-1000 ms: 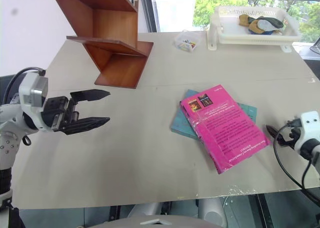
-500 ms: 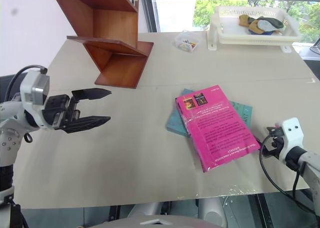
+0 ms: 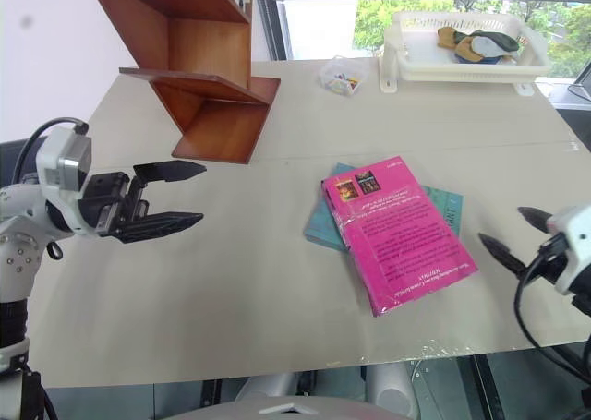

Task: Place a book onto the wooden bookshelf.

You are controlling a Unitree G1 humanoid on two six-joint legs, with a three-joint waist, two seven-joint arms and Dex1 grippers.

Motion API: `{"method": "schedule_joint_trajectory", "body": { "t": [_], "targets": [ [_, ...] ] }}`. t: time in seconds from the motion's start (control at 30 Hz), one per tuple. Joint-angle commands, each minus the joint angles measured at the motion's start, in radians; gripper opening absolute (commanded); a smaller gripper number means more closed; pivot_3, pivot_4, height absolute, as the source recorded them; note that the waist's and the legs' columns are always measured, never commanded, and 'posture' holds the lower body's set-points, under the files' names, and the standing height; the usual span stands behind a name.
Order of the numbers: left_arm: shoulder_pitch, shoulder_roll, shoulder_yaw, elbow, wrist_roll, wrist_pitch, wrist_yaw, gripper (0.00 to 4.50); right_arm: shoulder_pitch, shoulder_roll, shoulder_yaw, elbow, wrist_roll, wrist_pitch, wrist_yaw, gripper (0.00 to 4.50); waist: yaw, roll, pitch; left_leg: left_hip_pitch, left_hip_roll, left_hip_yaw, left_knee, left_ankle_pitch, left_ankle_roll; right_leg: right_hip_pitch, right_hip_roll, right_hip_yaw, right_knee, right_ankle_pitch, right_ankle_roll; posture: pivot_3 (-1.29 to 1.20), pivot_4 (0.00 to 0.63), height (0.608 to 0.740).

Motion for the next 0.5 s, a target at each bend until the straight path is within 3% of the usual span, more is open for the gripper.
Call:
{"method": "schedule_joint_trajectory", "body": {
  "t": [0.03, 0.27, 0.5],
  "targets": [
    [0.006, 0.018, 0.029, -0.011, -0.003, -0.021, -0.023, 4.48, -0.054, -0.013, 0.019, 0.051, -0.061, -0.063, -0.037, 4.5, 0.0, 0.0, 0.0, 0.0, 0.0, 0.001, 0.0, 0.0, 0.0, 0.0, 0.0, 0.0, 0.0, 0.0, 0.0, 0.0, 0.15, 0.74],
    [0.017, 0.014, 0.038, -0.019, 0.008, -0.044, -0.013, 4.48, -0.066, -0.003, 0.08, 0.029, -0.027, -0.109, 0.033, 4.5, 0.004, 0.0, 0.0, -0.001, 0.0, -0.001, 0.0, 0.0, 0.0, 0.0, 0.0, 0.0, 0.0, 0.0, 0.0, 0.0, 0.15, 0.74],
    [0.025, 0.009, 0.039, -0.03, 0.009, -0.042, -0.004, 4.48, -0.121, 0.039, 0.16, -0.006, -0.032, -0.077, -0.011, 4.5, 0.001, 0.0, 0.0, 0.0, 0.0, -0.001, 0.0, 0.0, 0.0, 0.0, 0.0, 0.0, 0.0, 0.0, 0.0, 0.0, 0.15, 0.74]
  ]
}}
